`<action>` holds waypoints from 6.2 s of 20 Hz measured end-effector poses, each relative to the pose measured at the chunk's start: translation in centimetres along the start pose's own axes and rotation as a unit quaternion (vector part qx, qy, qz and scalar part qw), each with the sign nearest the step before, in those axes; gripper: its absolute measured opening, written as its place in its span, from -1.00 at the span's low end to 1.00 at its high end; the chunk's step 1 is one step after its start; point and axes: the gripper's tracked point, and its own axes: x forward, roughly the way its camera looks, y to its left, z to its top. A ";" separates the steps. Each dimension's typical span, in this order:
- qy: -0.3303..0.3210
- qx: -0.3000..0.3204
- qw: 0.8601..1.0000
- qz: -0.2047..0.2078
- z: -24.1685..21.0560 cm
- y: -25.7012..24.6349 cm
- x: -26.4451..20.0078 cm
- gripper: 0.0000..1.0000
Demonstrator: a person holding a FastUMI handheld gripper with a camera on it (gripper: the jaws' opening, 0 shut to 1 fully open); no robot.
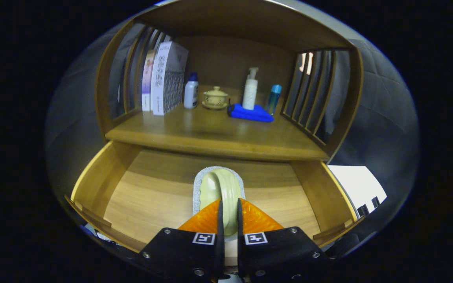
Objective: Pull open the drawer, take out the items inside it, and place them on the countertop above the cabinet.
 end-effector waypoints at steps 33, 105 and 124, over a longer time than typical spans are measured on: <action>-0.110 -0.013 0.994 -0.013 15.0 0.1 16.4 -0.35; -0.178 0.046 0.981 0.059 -2.8 2.6 4.0 0.90; -0.153 0.043 0.984 0.083 0.0 2.8 9.0 0.88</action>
